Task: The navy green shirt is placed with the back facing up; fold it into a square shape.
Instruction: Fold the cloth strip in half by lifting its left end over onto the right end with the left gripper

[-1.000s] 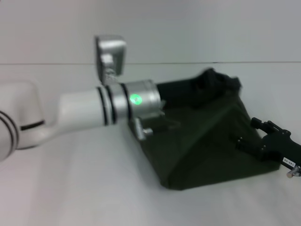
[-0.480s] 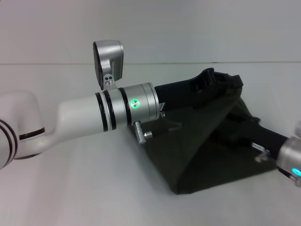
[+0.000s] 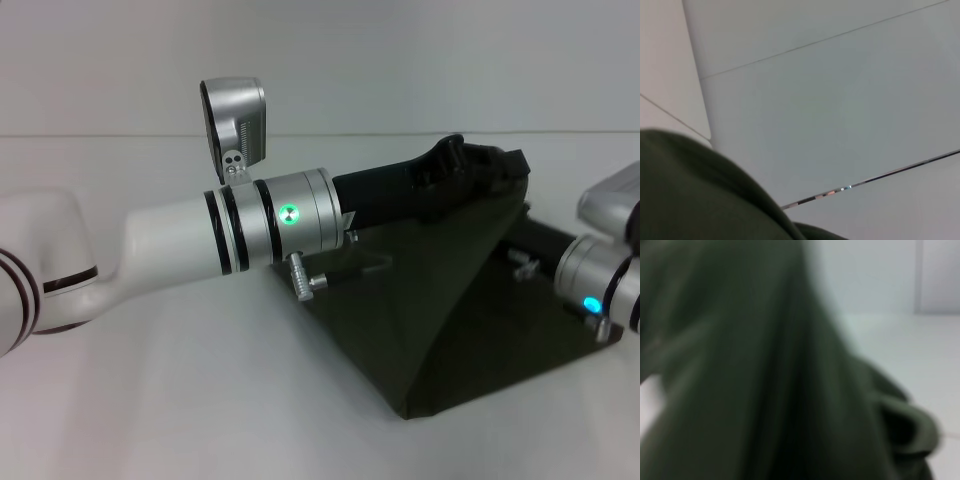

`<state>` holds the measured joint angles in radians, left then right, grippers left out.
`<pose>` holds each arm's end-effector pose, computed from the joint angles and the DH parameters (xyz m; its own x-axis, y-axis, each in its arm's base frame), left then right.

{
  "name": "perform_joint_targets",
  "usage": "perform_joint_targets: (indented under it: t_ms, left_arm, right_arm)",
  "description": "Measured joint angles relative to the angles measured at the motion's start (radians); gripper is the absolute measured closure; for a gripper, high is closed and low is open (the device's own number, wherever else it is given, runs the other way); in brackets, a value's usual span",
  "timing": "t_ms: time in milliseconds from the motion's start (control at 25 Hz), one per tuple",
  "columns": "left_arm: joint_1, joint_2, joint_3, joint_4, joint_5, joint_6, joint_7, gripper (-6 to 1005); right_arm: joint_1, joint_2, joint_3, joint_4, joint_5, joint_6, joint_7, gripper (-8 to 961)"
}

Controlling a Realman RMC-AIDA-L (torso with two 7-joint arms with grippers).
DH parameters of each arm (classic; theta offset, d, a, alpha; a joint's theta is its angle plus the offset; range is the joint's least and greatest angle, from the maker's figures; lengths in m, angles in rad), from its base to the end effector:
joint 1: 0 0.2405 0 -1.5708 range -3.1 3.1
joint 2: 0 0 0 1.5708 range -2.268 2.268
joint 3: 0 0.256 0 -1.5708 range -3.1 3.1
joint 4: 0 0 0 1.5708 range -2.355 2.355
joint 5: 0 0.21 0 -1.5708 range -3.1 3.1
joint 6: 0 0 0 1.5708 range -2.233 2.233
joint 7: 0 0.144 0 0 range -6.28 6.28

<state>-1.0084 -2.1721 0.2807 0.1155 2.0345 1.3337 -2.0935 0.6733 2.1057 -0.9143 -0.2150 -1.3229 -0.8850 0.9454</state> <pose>-0.1081 0.3794 -0.1010 0.0347 0.9104 0.4122 0.7350 -0.3027 0.6068 0.2681 0.3904 -0.0629 0.7258 -0.3165 -0.6107 -0.6538 -0.5935 -0.4694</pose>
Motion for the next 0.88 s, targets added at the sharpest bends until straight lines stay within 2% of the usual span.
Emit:
perform_joint_targets:
  t_ms: [40, 400, 880]
  left_arm:
    - [0.000, 0.000, 0.000, 0.000, -0.001, 0.001, 0.000, 990]
    - [-0.011, -0.005, 0.003, -0.018, -0.010, -0.019, 0.030, 989]
    - [-0.040, -0.005, 0.002, -0.150, -0.005, -0.148, 0.142, 989]
  right_arm:
    - [-0.002, -0.002, 0.000, -0.004, 0.056, -0.003, 0.000, 39]
    - [0.025, -0.002, 0.004, -0.010, 0.131, 0.011, 0.002, 39]
    - [0.018, -0.007, 0.022, -0.015, 0.179, 0.013, -0.004, 39]
